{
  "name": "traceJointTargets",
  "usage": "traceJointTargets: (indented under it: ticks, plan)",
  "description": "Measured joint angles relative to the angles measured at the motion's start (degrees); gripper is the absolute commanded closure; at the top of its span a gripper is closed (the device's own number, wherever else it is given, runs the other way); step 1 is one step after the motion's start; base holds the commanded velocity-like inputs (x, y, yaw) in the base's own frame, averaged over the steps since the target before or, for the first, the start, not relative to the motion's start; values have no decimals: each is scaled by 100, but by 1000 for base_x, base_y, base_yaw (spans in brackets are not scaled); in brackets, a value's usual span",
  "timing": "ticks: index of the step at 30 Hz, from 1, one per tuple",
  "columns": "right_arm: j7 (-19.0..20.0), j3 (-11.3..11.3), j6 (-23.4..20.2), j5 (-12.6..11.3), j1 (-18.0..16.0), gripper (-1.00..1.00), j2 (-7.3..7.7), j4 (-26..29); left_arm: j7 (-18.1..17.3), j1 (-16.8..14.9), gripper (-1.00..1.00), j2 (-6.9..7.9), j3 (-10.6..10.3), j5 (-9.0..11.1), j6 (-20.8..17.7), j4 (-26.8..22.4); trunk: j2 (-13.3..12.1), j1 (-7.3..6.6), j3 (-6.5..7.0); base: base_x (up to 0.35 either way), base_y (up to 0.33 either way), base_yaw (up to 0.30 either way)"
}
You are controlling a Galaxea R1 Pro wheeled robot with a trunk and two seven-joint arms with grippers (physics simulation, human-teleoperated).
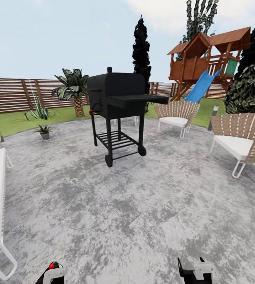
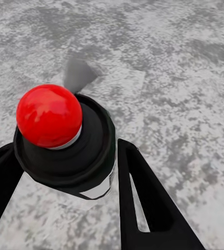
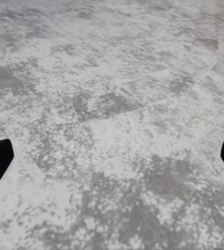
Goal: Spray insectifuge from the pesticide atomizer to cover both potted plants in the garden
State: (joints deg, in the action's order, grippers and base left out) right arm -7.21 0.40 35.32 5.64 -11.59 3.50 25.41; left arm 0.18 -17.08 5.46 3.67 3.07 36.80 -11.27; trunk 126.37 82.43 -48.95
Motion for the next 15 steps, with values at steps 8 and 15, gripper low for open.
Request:
traceJointTargets:
  ticks: [8, 15]
  plan:
    - [0, 0, 2, 0, 0, -100, 0, -119, 0, 0, 100, 0, 1, -3, 6, 4, 0, 3, 0, 120, -22, 278]
    - [0, 0, 3, 1, -2, -100, 0, -127, 0, 2, 100, 0, 1, -2, 10, 4, 0, 3, 0, 3, 0, 278]
